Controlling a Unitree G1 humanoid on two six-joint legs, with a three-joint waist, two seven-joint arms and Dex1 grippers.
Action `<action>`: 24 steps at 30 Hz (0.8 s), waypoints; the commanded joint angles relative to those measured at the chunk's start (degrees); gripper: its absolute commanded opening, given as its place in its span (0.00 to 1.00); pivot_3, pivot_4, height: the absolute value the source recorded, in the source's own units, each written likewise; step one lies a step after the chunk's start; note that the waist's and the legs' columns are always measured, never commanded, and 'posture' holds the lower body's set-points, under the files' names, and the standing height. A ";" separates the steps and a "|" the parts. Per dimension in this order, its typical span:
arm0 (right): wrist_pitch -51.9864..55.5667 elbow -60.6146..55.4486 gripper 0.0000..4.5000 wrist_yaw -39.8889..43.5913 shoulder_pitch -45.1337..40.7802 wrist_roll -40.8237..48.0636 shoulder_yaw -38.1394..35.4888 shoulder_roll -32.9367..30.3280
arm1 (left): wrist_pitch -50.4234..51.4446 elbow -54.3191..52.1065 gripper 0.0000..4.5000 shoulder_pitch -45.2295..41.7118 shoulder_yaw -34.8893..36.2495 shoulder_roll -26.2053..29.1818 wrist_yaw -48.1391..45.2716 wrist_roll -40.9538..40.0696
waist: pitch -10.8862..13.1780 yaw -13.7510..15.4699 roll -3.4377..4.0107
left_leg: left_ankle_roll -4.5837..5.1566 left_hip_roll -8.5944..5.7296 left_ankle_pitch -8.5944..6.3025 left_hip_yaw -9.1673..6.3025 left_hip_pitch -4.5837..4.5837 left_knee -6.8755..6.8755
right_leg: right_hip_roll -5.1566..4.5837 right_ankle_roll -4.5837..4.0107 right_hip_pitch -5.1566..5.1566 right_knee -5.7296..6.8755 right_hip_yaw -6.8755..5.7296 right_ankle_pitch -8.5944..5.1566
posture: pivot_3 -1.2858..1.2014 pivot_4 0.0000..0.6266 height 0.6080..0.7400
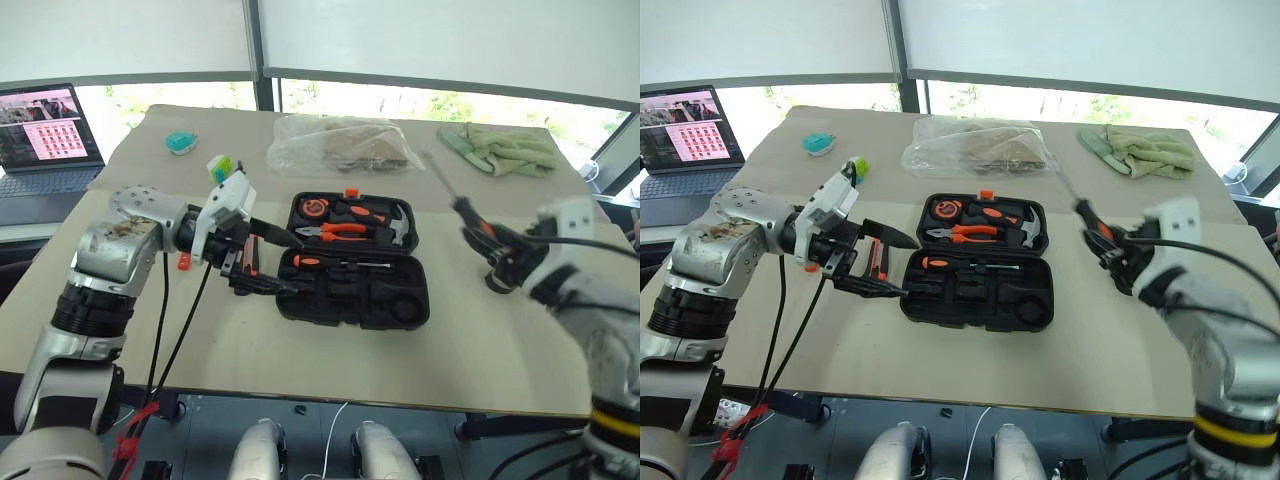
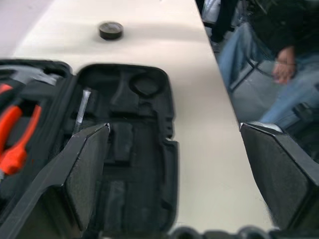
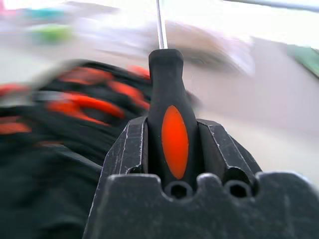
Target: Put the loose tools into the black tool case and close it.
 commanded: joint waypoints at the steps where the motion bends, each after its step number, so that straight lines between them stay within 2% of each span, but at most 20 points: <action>1: -8.44 5.91 0.23 12.47 -2.49 -3.98 9.05 -2.83 | 0.14 -1.73 1.00 -0.70 0.27 0.45 -0.10 -0.95 | 0.01 0.31 -0.03 | 0.00 0.04 0.00 0.00 0.00 0.00 | 0.02 -0.03 0.00 0.00 -0.02 -0.01 | 0.52 0.24 1.00; 3: -14.30 9.99 0.23 18.61 -5.05 -8.16 14.97 -4.12 | 0.21 -1.80 1.00 -0.82 0.25 0.09 0.41 -0.95 | 0.02 0.63 -0.04 | 0.00 0.00 0.00 0.03 -0.02 0.02 | -0.01 -0.04 -0.01 0.02 -0.03 -0.02 | 0.52 0.24 1.00; 5: -24.04 17.87 0.23 23.67 -8.36 -15.95 21.99 -4.66 | 0.02 -2.31 1.00 -0.55 0.28 -0.20 1.03 -0.92 | 0.04 0.49 -0.05 | 0.00 -0.04 0.00 0.08 -0.07 0.11 | -0.08 -0.01 -0.03 0.03 -0.03 -0.02 | 0.52 0.24 1.00; 7: -29.47 24.72 0.23 25.68 -11.15 -19.53 24.61 -3.97 | -0.11 -2.70 1.00 -0.25 0.30 -0.26 1.39 -0.90 | 0.05 0.47 -0.07 | 0.00 -0.07 0.00 0.14 -0.08 0.16 | -0.12 0.04 -0.03 0.02 0.01 0.01 | 0.52 0.24 1.00; 16: -42.36 38.34 0.23 29.83 -16.08 -24.92 25.89 -2.19 | -1.33 -2.26 1.00 0.14 0.49 0.29 1.88 -0.33 | 0.06 0.39 -0.07 | -0.01 -0.06 0.00 0.14 -0.08 0.14 | -0.11 0.05 -0.06 0.08 0.01 0.00 | 0.52 0.24 1.00; 23: -43.32 42.69 0.23 30.13 -16.89 -27.43 26.48 -0.63 | -1.67 -2.46 1.00 -0.08 0.57 0.30 2.30 -0.34 | 0.07 0.36 -0.06 | -0.01 -0.05 0.00 0.16 -0.07 0.14 | -0.11 0.04 -0.07 0.11 0.01 -0.01 | 0.52 0.24 1.00; 24: -43.09 42.78 0.34 30.32 -16.73 -27.38 26.35 -0.47 | -1.68 -2.60 1.00 0.00 0.59 0.38 2.31 -0.37 | 0.07 0.36 -0.06 | -0.01 -0.05 0.00 0.16 -0.07 0.14 | -0.11 0.04 -0.07 0.12 0.01 -0.01 | 0.52 0.24 1.00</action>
